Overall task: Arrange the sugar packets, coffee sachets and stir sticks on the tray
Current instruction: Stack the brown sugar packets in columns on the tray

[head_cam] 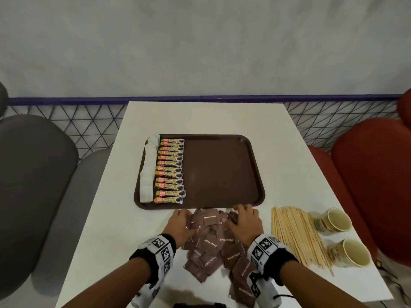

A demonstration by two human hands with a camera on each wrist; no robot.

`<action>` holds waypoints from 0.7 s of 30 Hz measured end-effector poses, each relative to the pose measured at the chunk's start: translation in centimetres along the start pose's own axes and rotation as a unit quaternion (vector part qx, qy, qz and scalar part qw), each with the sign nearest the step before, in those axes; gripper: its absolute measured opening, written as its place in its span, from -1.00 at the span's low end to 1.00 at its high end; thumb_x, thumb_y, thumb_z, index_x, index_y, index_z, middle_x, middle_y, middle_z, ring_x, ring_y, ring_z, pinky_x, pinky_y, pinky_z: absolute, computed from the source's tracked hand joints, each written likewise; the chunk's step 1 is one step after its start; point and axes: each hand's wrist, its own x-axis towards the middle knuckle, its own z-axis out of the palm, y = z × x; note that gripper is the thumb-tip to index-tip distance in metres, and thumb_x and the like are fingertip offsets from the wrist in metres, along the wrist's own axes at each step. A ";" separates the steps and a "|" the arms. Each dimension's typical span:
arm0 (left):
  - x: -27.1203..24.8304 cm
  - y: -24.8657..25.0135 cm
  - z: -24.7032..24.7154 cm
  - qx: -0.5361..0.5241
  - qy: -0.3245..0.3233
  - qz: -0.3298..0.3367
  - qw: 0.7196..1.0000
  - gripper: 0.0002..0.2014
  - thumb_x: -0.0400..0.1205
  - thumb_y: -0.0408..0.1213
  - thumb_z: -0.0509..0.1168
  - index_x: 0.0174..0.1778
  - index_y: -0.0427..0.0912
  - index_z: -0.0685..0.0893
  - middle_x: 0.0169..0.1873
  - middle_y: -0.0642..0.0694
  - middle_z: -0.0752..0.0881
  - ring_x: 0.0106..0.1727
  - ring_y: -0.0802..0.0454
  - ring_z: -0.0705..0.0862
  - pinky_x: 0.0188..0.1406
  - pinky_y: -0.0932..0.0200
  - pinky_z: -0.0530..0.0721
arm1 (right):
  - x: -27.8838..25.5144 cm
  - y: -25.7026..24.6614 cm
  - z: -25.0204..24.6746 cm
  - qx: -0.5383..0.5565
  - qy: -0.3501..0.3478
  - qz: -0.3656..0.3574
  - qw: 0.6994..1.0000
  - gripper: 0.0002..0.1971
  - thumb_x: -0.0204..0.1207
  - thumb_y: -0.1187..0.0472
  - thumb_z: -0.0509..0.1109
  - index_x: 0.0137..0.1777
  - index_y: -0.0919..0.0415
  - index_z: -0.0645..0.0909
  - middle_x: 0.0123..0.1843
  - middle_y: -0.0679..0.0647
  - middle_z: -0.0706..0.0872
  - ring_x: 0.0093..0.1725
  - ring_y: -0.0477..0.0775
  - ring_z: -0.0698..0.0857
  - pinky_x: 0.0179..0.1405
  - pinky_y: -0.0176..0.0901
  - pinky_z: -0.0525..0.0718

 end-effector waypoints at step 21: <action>0.5 0.6 0.1 0.056 -0.024 0.032 0.998 -0.57 0.42 -0.19 0.48 0.15 -0.14 0.51 0.20 -0.17 0.50 0.23 -0.09 0.52 0.17 0.24 0.44 | 2.4 -3.0 -0.1 0.023 -0.191 -0.076 0.978 -0.52 0.40 0.25 0.43 0.28 0.20 0.34 0.21 0.30 0.63 0.22 0.27 0.62 0.03 -0.14 0.50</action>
